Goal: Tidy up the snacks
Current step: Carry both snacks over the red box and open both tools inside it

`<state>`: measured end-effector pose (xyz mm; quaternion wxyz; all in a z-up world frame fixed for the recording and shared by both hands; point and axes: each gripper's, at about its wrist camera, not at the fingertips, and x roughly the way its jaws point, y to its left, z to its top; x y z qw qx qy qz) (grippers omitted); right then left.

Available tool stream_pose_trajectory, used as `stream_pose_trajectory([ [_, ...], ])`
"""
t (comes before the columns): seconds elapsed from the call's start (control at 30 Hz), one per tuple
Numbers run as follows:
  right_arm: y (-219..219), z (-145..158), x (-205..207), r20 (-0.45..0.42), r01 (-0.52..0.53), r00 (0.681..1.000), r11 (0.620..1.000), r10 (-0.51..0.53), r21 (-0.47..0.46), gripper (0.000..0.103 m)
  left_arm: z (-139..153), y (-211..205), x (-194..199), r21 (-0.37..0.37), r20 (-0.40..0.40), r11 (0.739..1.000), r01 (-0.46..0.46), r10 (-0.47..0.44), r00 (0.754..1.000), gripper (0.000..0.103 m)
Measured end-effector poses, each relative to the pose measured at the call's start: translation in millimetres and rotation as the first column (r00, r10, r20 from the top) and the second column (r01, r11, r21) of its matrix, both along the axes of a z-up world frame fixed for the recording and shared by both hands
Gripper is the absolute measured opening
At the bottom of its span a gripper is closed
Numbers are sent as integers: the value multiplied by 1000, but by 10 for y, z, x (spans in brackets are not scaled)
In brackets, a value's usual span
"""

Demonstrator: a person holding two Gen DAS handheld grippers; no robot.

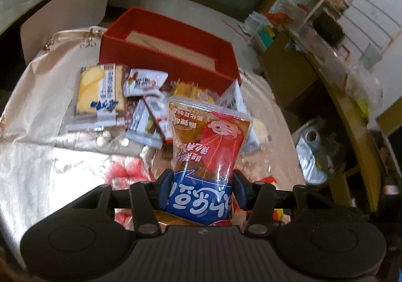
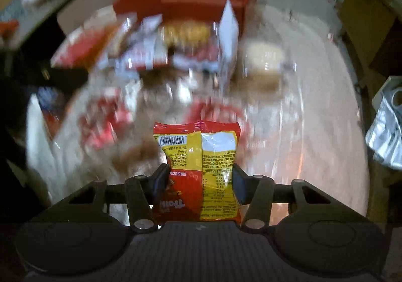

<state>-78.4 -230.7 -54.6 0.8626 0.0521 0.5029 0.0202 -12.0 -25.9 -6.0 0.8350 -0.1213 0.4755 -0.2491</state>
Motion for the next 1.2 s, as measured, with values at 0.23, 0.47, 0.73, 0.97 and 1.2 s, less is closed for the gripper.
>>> stream_pose_trajectory([
  [0.23, -176, 397, 488, 180, 17, 983, 993, -38, 117, 60, 209, -107, 405, 7, 79, 998, -61, 60, 995, 43],
  [0.47, -369, 399, 1172, 234, 36, 969, 980, -82, 197, 60, 337, -300, 1069, 26, 140, 992, -124, 119, 983, 43],
  [0.73, -525, 514, 1946, 279, 59, 954, 981, -111, 187, 60, 216, -594, 1820, 54, 147, 986, -157, 147, 978, 43],
  [0.97, -664, 237, 2559, 245, 78, 962, 982, -119, 171, 60, -41, -772, 2338, 102, 169, 979, -178, 159, 973, 43],
  [1.2, -639, -113, 2944, 211, 57, 973, 986, -90, 157, 60, -438, -884, 2643, 153, 133, 972, -176, 156, 979, 43],
])
